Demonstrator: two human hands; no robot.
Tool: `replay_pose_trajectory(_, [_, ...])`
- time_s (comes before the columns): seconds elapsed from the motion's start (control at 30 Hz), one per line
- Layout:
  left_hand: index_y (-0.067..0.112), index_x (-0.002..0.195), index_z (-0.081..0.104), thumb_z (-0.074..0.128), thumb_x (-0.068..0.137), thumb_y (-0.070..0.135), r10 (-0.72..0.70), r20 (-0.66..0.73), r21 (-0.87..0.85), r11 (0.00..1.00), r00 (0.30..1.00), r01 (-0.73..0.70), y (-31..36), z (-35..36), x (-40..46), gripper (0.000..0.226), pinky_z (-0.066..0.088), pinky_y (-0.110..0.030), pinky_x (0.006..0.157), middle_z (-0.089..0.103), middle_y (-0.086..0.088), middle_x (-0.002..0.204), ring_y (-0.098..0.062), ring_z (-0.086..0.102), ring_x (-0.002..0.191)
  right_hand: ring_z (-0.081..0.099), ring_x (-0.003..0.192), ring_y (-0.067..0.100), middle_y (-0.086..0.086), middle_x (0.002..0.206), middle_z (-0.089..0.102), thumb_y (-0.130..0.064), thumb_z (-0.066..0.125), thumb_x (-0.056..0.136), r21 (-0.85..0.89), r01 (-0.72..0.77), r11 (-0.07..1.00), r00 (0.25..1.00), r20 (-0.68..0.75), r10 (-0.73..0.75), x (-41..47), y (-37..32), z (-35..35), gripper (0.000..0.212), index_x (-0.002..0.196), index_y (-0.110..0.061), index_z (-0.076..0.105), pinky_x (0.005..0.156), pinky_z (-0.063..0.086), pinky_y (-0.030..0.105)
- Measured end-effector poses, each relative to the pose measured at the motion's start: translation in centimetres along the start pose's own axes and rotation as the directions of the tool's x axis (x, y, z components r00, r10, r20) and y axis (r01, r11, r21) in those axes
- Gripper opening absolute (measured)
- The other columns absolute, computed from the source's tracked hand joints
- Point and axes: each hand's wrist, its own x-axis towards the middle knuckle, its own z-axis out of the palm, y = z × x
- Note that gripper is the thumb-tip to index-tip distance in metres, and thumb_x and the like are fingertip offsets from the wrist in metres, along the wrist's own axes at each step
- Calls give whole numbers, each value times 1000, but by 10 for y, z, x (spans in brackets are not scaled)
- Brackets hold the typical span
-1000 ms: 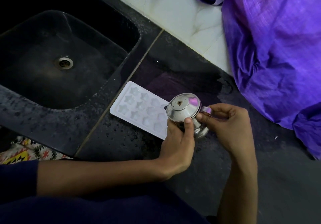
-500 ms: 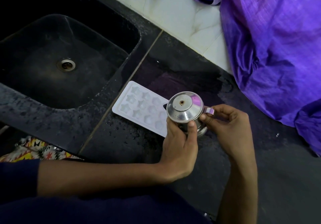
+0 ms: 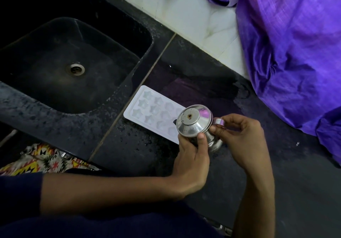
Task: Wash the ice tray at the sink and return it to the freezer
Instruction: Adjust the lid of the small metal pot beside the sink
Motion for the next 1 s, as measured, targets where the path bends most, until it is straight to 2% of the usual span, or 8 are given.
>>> replay_pose_trajectory(0.13, [28,150,-4,20,95,55,-6,9,27,1000,1000,6,1,-1,-1,65,26,-30,110,16,8,158,-15,29,139,65,69,-5,-10,69,70,-15,78,72,3,0,1000,1000,-4,0,-2,0,-1,10,76,-20,70,62,47,6])
replay_pose_trajectory(0.6, [28,150,-6,20,96,54,4,23,43,999,1000,-5,2,-6,-7,66,25,-28,110,14,8,158,-15,28,140,66,70,-5,-11,71,71,-13,78,71,53,4,999,1000,-22,-3,-7,-1,1,13,75,-22,70,65,48,6])
replay_pose_trajectory(0.77, [32,149,-7,17,86,65,63,18,53,997,998,-63,3,-8,-7,75,26,-32,112,13,10,158,-12,27,140,67,68,-4,-12,72,72,-12,77,73,105,-5,994,999,-36,9,-10,-1,2,13,76,-22,70,62,48,7])
replay_pose_trajectory(0.9, [30,150,-7,20,89,63,122,10,46,991,992,-123,5,-10,-4,74,23,-25,112,13,12,157,-8,24,140,67,67,0,-7,75,73,-11,77,73,176,-8,984,999,-47,17,-9,0,2,13,78,-21,71,60,48,13])
replay_pose_trajectory(1.0, [33,149,-2,18,74,75,168,-5,44,985,986,-168,6,-12,0,89,25,-33,115,17,12,156,-5,24,140,64,59,-1,-2,72,73,-8,75,73,245,-17,969,998,-54,32,-6,-1,3,12,79,-17,71,55,47,12])
